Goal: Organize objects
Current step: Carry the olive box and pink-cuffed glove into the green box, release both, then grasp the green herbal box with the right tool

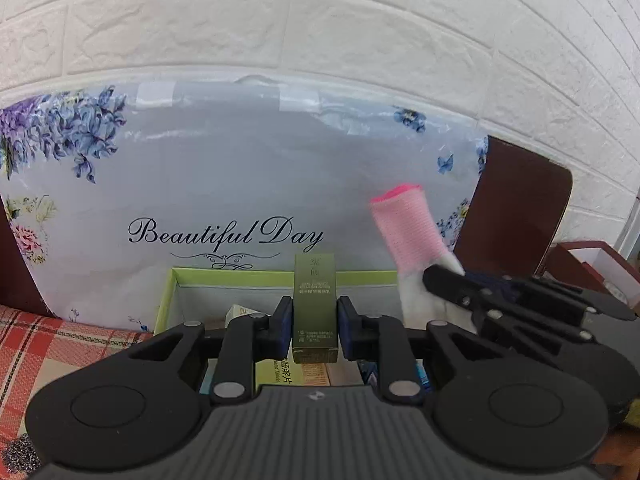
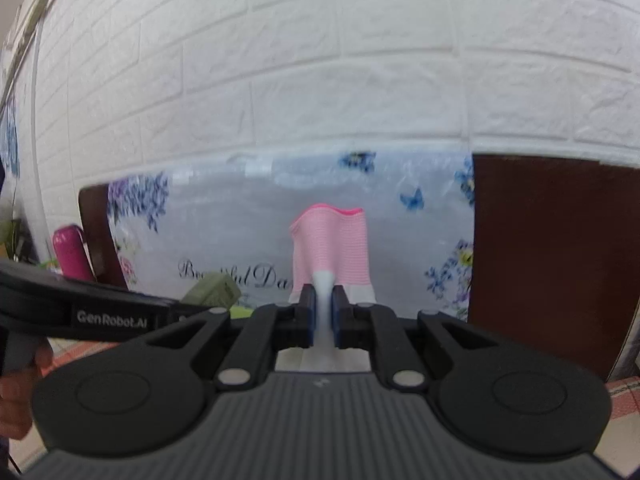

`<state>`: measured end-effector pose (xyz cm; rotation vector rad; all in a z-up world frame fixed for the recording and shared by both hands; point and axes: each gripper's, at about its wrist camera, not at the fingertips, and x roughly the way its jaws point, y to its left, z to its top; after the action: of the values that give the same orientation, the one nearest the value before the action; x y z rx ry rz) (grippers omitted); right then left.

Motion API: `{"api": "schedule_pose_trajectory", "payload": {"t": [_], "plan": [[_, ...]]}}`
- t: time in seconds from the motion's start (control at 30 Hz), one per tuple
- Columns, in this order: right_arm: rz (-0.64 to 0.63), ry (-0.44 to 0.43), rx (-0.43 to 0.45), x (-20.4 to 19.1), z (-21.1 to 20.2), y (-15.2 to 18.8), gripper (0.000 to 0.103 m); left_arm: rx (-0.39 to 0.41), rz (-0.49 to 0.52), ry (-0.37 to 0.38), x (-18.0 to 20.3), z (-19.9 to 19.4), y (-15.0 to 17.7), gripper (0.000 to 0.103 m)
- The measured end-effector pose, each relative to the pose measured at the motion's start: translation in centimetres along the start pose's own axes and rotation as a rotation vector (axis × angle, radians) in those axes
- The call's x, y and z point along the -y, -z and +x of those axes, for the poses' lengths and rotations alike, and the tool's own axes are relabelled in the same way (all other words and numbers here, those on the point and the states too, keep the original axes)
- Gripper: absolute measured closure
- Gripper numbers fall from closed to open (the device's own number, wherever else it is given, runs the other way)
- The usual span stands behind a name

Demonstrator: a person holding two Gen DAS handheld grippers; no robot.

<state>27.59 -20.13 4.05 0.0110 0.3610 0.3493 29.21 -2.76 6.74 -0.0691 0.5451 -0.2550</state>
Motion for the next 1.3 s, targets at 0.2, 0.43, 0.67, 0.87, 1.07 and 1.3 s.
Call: {"api": "schedule_pose_trajectory", "payload": {"t": [0.2, 0.43, 0.67, 0.87, 1.07, 1.3], "plan": [[-0.081, 0.044, -0.162, -0.4, 2.7, 3.9, 0.058, 0.006, 0.031, -0.072, -0.5, 1.6, 2.2, 0.025], [-0.035, 0.067, -0.107, 0.3, 0.2, 3.0, 0.029, -0.002, 0.000, -0.062, -1.0, 0.6, 2.0, 0.025], [-0.001, 0.102, 0.016, 0.0, -6.2, 1.8, 0.005, 0.022, -0.023, -0.076, 0.2, -4.9, 1.9, 0.019], [0.055, 0.057, 0.005, -1.2, -11.7, 3.5, 0.000, 0.032, 0.003, -0.074, 2.0, -10.1, 4.6, 0.016], [0.057, 0.063, -0.013, -3.0, -16.1, 6.9, 0.000, -0.021, 0.034, -0.076, 3.5, -12.6, 8.5, 0.016], [0.080, 0.063, -0.067, -4.3, -19.2, 10.6, 0.000, -0.121, 0.005, -0.074, 3.6, -13.6, 13.0, 0.016]]}}
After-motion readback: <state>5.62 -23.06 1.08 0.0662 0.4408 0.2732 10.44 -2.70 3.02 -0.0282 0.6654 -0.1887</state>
